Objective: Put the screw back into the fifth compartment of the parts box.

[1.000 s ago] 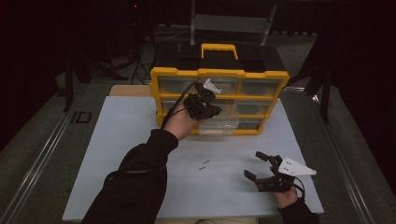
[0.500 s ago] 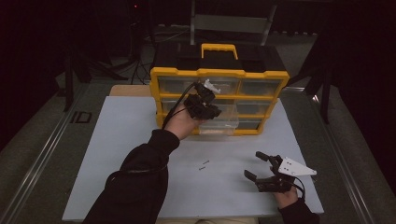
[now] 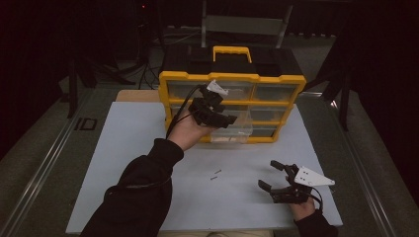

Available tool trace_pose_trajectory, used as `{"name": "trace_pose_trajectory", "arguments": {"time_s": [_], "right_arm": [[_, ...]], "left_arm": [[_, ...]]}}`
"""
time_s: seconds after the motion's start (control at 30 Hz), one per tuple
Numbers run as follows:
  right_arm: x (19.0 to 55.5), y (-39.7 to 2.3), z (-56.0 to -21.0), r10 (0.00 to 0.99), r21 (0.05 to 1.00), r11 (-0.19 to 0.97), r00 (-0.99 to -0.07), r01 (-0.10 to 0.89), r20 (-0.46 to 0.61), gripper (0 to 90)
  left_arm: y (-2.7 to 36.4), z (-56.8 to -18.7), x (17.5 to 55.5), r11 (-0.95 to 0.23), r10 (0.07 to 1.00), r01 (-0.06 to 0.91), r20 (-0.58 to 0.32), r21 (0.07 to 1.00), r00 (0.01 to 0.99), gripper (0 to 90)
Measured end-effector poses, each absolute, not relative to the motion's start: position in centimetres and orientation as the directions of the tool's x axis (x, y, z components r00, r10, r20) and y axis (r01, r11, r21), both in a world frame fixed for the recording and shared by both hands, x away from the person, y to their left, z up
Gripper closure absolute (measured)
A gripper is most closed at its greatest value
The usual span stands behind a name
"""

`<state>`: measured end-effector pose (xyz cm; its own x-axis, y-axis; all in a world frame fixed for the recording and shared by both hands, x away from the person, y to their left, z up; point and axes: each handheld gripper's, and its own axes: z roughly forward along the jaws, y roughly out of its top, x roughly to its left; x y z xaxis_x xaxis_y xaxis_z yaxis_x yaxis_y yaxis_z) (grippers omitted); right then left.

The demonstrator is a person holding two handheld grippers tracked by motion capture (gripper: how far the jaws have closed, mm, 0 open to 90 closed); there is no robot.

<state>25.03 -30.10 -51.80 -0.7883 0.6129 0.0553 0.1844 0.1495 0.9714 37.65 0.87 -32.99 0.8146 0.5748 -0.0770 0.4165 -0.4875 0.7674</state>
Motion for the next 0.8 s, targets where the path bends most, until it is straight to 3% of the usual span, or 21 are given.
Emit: {"name": "trace_pose_trajectory", "arguments": {"time_s": [0.17, 0.53, 0.6, 0.8], "right_arm": [[25.0, -30.1, -51.8, 0.614, 0.971, 0.15, -0.788, 0.184, 0.054, 14.4], [25.0, -30.1, -51.8, 0.613, 0.971, 0.15, -0.788, 0.186, 0.056, 14.4], [25.1, -30.1, -51.8, 0.612, 0.971, 0.15, -0.789, 0.186, 0.057, 14.4], [25.0, -30.0, -51.8, 0.61, 0.97, 0.152, -0.791, 0.188, 0.057, 14.4]], "left_arm": [[1.9, -32.3, 36.7, -0.473, 0.568, 0.404, -0.079, 0.783, 0.819, 30.1], [3.9, -32.5, 35.0, -0.456, 0.575, 0.396, -0.076, 0.797, 0.814, 14.6], [4.1, -32.7, 34.7, -0.453, 0.582, 0.395, -0.071, 0.799, 0.81, 8.4], [4.6, -33.1, 33.8, -0.442, 0.564, 0.375, -0.073, 0.815, 0.823, 6.7]]}}
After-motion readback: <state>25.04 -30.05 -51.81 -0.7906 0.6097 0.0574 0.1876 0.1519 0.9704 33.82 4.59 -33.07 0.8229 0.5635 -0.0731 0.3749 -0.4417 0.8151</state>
